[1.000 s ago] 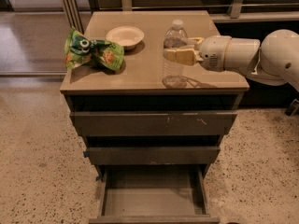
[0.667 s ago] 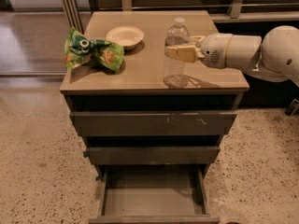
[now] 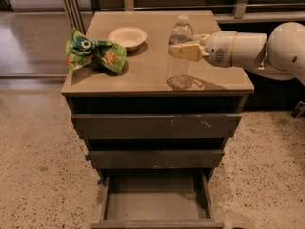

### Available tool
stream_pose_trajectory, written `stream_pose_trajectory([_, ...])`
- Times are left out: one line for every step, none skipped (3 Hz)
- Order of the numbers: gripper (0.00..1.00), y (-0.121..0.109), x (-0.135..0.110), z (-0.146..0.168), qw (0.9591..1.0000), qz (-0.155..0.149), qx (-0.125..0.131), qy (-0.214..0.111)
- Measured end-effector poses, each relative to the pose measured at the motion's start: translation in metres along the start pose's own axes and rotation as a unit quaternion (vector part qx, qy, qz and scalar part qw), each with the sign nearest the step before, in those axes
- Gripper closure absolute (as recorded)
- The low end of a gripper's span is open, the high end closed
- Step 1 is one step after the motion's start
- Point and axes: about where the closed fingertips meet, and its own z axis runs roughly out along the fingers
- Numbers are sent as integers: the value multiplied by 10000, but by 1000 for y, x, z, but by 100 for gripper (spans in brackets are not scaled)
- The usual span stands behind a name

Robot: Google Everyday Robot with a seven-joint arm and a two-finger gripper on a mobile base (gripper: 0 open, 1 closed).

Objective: Pick water bottle from bottom drawer and place on counter

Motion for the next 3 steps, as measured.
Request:
stream_pose_trajectory([61,0,0,0,10000,0,0,0])
stream_pose_trajectory([34,0,2,1,10000,-29,1,0])
stream_pose_trajectory([49,1,8,4,9999,-104,3,-3])
